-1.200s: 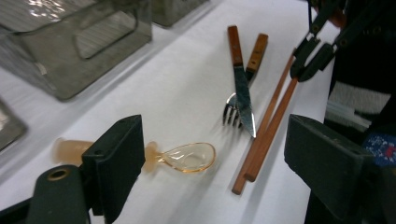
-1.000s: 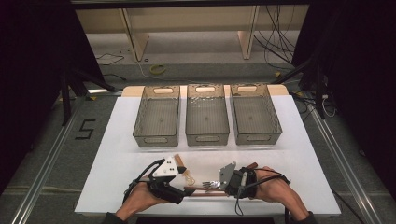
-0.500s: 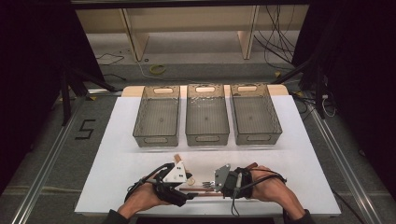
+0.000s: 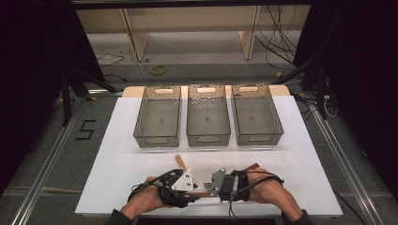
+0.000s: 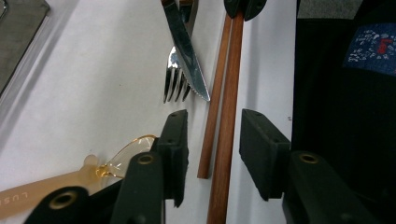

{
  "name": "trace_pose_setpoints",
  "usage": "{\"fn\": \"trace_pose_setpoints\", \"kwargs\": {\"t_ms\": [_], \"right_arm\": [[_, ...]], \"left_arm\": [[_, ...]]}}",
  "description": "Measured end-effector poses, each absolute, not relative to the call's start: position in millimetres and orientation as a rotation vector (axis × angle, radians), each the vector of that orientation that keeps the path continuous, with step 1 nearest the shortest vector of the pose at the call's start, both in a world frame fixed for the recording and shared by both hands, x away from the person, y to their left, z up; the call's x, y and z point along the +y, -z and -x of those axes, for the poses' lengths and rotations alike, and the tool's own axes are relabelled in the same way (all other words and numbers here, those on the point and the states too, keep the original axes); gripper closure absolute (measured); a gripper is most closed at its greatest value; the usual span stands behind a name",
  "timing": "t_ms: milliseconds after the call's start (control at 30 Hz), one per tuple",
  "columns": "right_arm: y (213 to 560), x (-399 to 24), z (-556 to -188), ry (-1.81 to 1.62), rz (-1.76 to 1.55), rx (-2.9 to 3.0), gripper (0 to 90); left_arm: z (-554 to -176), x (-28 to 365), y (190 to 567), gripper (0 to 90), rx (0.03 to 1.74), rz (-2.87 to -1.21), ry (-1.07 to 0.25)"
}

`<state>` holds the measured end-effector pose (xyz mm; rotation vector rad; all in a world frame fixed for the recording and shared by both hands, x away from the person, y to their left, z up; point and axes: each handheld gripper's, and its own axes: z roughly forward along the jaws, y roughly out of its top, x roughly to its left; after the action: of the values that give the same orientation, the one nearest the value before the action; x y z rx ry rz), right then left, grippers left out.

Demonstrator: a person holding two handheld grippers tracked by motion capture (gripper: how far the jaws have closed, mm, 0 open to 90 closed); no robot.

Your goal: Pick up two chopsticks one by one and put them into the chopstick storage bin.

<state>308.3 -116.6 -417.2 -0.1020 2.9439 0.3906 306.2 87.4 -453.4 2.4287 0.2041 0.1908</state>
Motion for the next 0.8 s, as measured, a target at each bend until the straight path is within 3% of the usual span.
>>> {"fn": "trace_pose_setpoints", "kwargs": {"t_ms": [533, 800], "right_arm": [[419.5, -114.6, -307.8, -0.39, 0.162, 2.945, 85.2], [416.6, -117.3, -306.9, -0.41, 0.166, 2.953, 83.4]], "left_arm": [[-303.6, 83.7, 455.7, 81.9, 0.109, -2.455, -0.143], [-303.4, 87.1, 453.2, 82.9, 0.091, -2.445, -0.143]]}}
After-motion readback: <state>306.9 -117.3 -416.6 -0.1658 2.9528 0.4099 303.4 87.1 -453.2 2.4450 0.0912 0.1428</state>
